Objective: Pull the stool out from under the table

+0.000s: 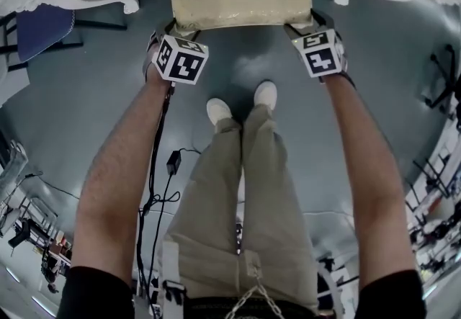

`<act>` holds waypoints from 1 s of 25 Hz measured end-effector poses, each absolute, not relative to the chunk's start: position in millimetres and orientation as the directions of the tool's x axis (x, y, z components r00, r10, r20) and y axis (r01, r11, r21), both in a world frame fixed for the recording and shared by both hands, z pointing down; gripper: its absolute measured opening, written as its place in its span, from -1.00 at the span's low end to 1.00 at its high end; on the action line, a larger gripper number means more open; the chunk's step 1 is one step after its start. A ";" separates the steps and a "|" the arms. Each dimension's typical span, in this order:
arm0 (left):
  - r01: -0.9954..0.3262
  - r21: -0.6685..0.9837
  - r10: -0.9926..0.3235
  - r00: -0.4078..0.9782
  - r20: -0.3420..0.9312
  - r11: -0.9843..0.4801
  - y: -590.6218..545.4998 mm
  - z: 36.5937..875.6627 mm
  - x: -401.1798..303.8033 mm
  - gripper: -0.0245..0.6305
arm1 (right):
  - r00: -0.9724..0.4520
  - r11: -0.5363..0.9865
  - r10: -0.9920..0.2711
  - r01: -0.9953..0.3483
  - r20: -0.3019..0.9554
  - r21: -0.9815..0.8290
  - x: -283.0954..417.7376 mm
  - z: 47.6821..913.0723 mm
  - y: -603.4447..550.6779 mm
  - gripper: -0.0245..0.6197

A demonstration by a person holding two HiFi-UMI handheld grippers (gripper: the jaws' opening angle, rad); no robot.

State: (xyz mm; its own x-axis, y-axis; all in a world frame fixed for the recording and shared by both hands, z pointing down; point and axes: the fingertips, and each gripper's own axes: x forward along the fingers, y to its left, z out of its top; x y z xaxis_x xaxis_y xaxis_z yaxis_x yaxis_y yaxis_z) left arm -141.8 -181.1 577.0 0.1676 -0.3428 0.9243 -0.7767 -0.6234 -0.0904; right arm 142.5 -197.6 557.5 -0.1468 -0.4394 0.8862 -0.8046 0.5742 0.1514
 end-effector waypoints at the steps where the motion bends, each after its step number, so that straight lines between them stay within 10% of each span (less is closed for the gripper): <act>1: -0.780 -0.090 -0.348 0.171 0.922 -0.619 -176.5 576.3 -141.2 -0.04 | -0.150 0.576 -0.442 -0.803 0.884 0.152 143.0 557.1 -193.2 0.10; 25: -0.811 -0.099 -0.343 0.132 0.930 -0.577 -65.8 582.6 -124.0 -0.04 | -0.180 0.585 -0.417 -0.803 0.891 0.112 158.2 564.8 -88.9 0.10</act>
